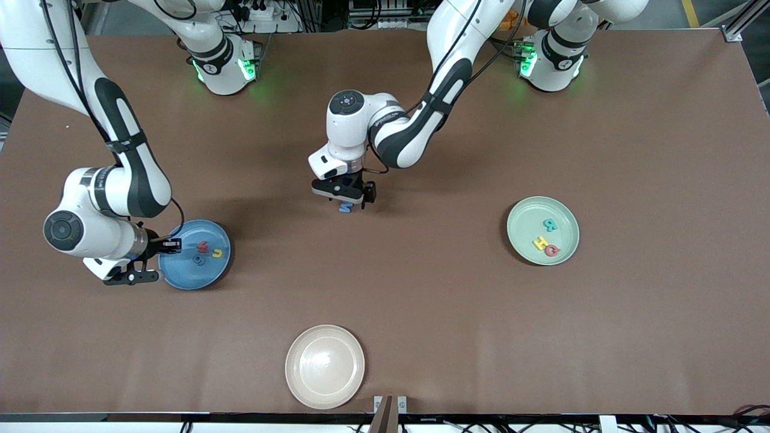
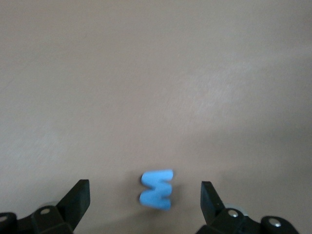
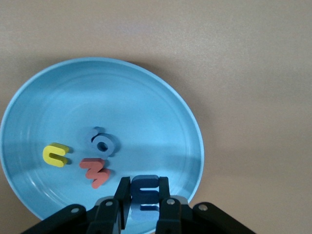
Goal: Sort upper and lower case letters into plates
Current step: 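Grasp the blue M with the left gripper while the right gripper releases e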
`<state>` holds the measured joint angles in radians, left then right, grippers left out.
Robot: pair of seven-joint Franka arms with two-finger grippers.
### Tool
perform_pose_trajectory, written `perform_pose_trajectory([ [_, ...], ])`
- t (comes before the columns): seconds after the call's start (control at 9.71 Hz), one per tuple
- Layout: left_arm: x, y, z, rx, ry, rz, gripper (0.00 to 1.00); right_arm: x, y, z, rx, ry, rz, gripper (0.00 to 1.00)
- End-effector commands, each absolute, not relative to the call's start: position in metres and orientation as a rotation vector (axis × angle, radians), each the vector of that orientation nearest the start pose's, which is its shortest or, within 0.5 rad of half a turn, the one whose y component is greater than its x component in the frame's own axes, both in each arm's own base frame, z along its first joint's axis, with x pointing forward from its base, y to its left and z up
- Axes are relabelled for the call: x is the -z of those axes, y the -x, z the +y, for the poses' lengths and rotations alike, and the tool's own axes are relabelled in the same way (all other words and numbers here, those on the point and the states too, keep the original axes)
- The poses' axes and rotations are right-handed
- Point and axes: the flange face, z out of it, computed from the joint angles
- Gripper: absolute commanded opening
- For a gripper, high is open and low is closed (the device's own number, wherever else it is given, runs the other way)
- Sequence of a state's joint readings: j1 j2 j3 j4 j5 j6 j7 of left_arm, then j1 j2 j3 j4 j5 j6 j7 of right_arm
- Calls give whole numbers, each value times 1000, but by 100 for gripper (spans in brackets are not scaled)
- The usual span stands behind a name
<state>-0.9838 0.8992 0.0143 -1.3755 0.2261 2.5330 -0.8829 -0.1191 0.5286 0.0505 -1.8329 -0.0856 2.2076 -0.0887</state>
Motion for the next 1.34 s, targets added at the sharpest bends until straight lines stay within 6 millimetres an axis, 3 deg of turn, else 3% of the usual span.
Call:
perform_pose_trajectory([
  [0.0,-171,-420,-639,576,3161,441,100,-238,-622,-59,-225,3162,-97,100],
  [0.31,-174,-413,-642,563,3188,344,100,-241,-626,-62,-206,3162,-83,100],
  [0.51,-169,-406,-643,528,3169,339,75,-243,-629,-60,-198,3160,-86,100],
  [0.82,-165,-406,-640,500,3145,333,56,-244,-632,-46,-189,3158,-120,100],
  [1.03,-163,-404,-641,494,3138,339,26,-244,-632,-36,-193,3156,-138,100],
  [1.24,-165,-404,-640,488,3134,333,11,-258,-633,-35,-127,3163,-146,100],
])
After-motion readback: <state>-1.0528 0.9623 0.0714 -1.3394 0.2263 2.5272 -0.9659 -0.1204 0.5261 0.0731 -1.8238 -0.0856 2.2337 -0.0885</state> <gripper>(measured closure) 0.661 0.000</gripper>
